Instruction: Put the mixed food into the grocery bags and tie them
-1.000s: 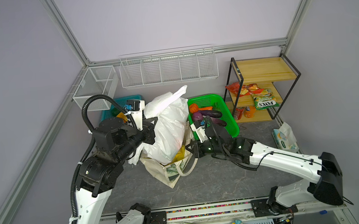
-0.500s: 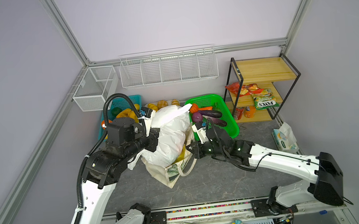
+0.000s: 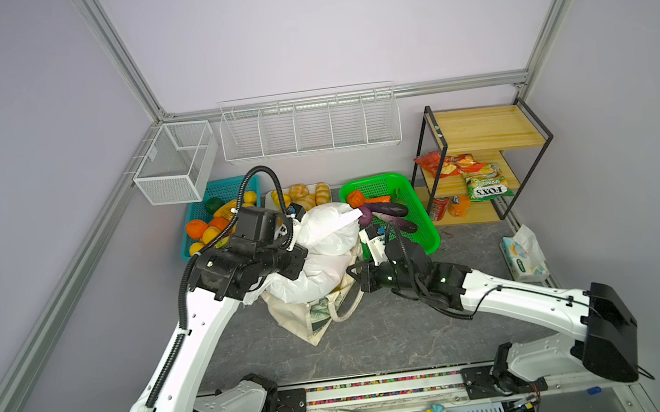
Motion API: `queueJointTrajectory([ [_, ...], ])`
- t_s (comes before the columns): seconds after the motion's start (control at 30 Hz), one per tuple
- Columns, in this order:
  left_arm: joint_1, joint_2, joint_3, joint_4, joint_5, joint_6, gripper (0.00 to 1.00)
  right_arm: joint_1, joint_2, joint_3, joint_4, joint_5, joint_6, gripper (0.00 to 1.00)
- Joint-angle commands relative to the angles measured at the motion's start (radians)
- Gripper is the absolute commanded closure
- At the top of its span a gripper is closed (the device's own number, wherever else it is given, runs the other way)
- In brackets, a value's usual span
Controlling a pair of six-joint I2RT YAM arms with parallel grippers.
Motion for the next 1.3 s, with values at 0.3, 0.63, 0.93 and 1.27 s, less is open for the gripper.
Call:
queueJointTrajectory([
  [0.3,-0.005,0.143,-0.132,0.064,0.056,0.033,0.8,-0.018,-0.018,-0.017,0.132,0.068,0.007,0.93],
  [0.63,-0.005,-0.048,-0.109,0.183,0.12,-0.018,0.48,-0.031,-0.01,-0.027,0.133,0.054,-0.001,0.93],
  [0.93,-0.008,-0.131,-0.123,0.475,0.081,-0.096,0.28,-0.033,-0.003,-0.028,0.14,0.043,-0.004,0.93],
  [1.27,-0.115,0.197,0.025,0.42,-0.125,-0.05,0.33,-0.034,0.006,-0.012,0.126,0.033,-0.009,0.93],
])
